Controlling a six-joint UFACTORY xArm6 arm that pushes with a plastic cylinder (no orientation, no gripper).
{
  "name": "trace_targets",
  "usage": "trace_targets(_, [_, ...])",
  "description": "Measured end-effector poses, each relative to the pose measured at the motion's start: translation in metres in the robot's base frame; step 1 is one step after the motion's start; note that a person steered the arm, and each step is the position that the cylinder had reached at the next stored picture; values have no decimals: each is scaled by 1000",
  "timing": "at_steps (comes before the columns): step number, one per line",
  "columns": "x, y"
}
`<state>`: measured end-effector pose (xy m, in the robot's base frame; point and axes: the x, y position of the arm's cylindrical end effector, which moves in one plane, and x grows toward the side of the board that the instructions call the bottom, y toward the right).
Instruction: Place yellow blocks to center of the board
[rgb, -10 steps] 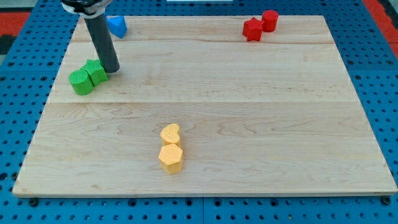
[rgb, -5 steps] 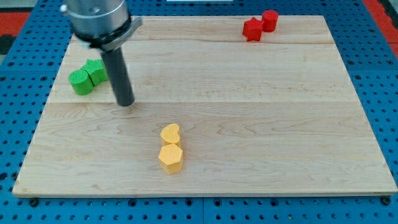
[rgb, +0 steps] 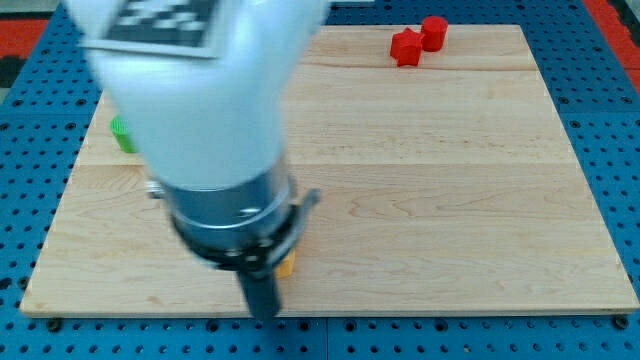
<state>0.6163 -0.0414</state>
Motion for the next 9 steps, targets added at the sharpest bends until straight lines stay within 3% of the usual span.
trace_targets(2, [-21, 58])
trace_targets(3, [2, 70])
trace_targets(4, [-4, 29])
trace_targets(6, [-54, 14])
trace_targets(7, [-33, 19])
trace_targets(9, [-31, -27])
